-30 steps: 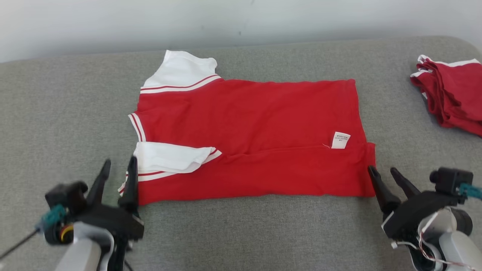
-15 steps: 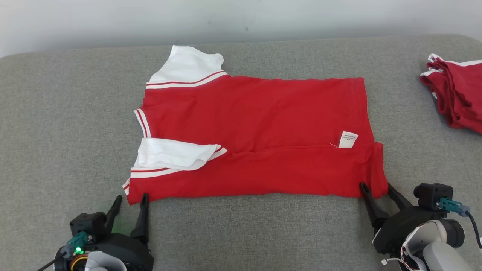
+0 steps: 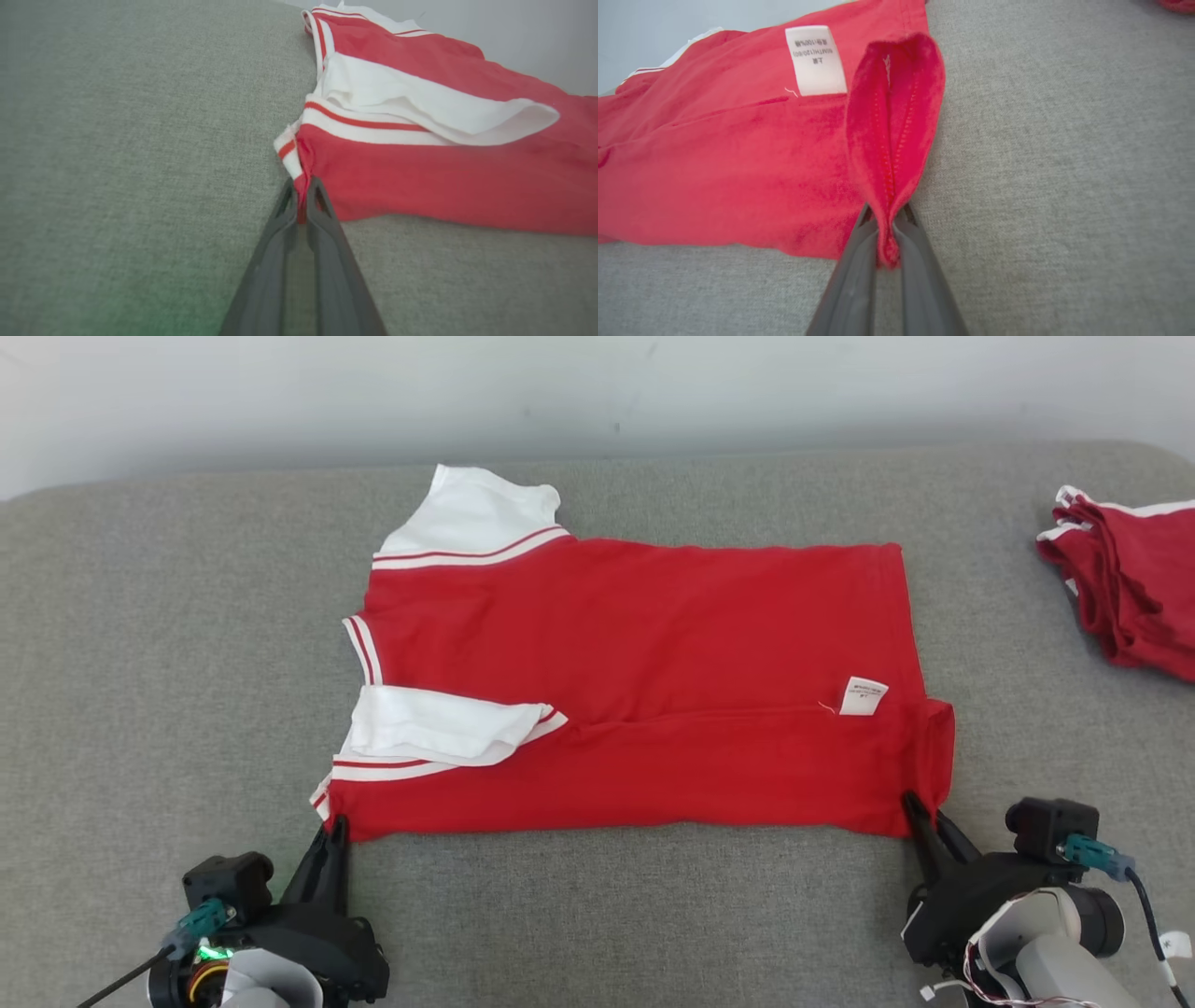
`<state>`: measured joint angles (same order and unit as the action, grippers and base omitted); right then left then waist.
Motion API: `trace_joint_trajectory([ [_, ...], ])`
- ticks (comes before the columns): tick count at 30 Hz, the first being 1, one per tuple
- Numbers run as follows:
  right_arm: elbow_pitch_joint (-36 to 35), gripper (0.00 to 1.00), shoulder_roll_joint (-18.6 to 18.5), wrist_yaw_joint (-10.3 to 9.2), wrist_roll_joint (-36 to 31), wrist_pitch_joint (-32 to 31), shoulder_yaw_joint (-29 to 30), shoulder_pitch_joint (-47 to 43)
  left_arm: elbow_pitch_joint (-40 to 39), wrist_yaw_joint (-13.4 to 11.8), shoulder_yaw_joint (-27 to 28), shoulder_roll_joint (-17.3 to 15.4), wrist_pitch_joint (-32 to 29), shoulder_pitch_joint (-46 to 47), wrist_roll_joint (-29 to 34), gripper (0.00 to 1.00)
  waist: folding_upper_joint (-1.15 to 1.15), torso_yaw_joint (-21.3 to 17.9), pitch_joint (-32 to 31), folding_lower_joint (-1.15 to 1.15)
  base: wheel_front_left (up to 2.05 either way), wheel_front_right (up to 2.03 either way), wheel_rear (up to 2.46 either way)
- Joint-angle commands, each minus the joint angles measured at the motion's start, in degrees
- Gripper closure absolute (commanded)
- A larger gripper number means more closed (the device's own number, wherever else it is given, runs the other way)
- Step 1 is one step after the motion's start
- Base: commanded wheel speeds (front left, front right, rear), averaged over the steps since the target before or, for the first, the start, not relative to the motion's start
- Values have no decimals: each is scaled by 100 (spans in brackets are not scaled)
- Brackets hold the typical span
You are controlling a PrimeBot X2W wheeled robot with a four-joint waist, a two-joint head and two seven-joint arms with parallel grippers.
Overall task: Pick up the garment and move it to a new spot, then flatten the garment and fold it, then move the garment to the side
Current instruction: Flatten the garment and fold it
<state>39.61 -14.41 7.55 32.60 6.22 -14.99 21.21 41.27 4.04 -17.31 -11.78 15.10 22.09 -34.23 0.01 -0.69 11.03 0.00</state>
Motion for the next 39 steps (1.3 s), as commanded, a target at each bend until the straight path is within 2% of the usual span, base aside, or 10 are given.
trace_joint_trajectory([
  [1,28,100,-30,-15,64,94,-10,-72,-58,23,88,-4,8,-124,48,100,-1,45,-156,0,0,0,0],
  [10,-299,100,-218,-15,400,389,-92,-735,-1078,23,661,190,11,-1236,197,100,-1,72,-685,0,0,0,0],
  [16,-854,100,-369,-15,517,245,84,-1518,-1797,-161,789,353,12,-2188,248,100,-1,151,-790,0,0,0,0],
  [22,-1319,100,-289,-15,463,-17,364,-2048,-2142,-203,825,347,12,-2649,212,100,-1,199,-787,0,0,0,0],
  [23,-1397,70,-260,-15,408,-59,420,-2105,-2124,-222,784,310,11,-2662,288,100,-1,207,-784,0,0,0,0],
  [24,-1453,0,-225,-15,351,-102,459,-2132,-2118,-233,744,287,11,-2651,356,63,-1,214,-782,0,0,0,0],
  [25,-1508,0,-180,-15,308,-136,493,-2159,-2129,-233,735,302,12,-2609,390,35,-1,220,-783,0,0,0,0],
  [26,-1578,0,-138,-15,255,-157,522,-2175,-2134,-233,745,322,11,-2564,415,0,-1,221,-789,0,0,0,0],
  [32,-2002,0,36,-15,-164,76,681,-2080,-2334,-152,945,389,11,-2388,614,0,-1,139,-875,0,0,0,0],
  [39,-2397,0,297,-15,-726,625,724,-1962,-2908,-197,1264,427,11,-2197,1375,0,-1,51,-963,0,0,0,0],
])
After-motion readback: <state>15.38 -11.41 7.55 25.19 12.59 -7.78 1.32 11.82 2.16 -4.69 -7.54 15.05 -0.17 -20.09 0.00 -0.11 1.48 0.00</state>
